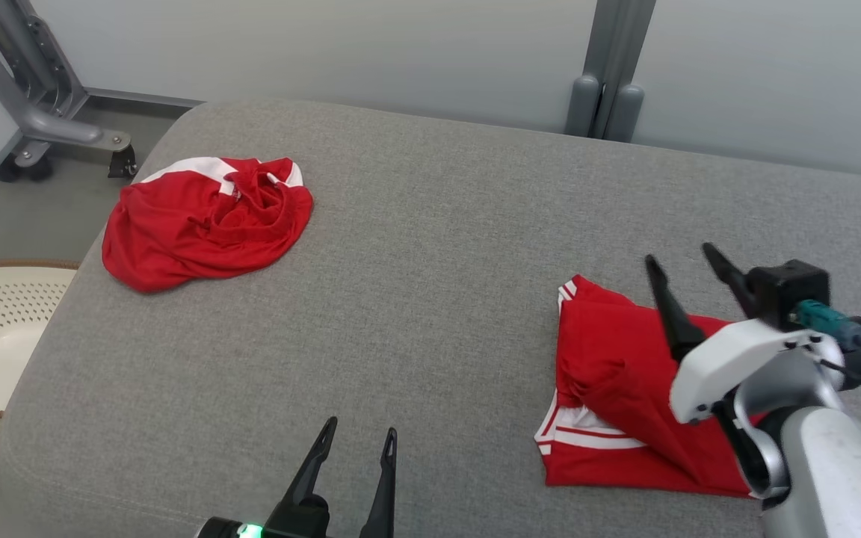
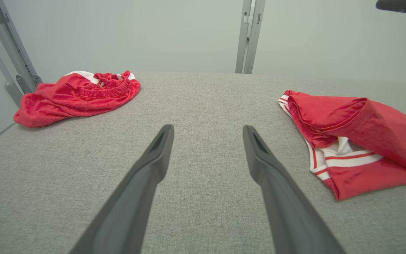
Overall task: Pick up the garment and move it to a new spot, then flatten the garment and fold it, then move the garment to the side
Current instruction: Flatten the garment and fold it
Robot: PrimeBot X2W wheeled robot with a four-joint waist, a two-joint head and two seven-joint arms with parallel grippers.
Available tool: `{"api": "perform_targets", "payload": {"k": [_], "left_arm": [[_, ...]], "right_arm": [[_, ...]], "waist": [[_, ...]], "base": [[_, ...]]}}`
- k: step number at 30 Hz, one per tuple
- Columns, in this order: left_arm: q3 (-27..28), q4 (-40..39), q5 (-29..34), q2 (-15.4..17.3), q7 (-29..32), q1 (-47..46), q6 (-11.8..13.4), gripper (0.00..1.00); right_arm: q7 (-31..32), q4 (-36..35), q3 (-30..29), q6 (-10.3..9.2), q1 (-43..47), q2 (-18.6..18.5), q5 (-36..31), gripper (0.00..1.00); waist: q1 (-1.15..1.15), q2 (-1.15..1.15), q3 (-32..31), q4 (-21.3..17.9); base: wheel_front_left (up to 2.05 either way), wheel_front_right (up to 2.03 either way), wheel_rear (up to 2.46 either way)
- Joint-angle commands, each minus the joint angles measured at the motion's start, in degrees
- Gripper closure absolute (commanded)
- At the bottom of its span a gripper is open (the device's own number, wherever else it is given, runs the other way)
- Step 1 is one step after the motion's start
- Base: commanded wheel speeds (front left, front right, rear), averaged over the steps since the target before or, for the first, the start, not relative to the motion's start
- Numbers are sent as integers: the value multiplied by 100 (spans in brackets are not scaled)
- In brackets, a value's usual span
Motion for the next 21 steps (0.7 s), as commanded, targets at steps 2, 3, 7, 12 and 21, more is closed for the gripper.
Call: {"api": "perform_targets", "payload": {"k": [2,3,7,12,21], "left_arm": [[-11,-31,-75,-5,-19,18,38,0],[-21,-37,-87,-6,-19,26,45,0],[0,-70,-127,-4,-19,63,83,0],[-18,-53,-112,-3,-19,56,63,0],[-84,2,-67,-2,-19,-125,-4,0]], "right_arm": [[-51,-74,-425,-5,180,-183,56,0],[-64,-50,-575,-5,236,-218,107,0],[-188,286,-1061,-3,538,-435,298,0],[-459,1005,-943,-3,701,-547,580,0],[-746,2502,662,-3,-30,-961,1611,0]], "waist": [[0,0,-65,-89],[0,0,-73,-107],[0,0,-109,-246],[0,0,-120,-423],[0,0,-45,-303]], "base": [[0,0,0],[0,0,0],[0,0,0],[0,0,0],[0,0,0]]}}
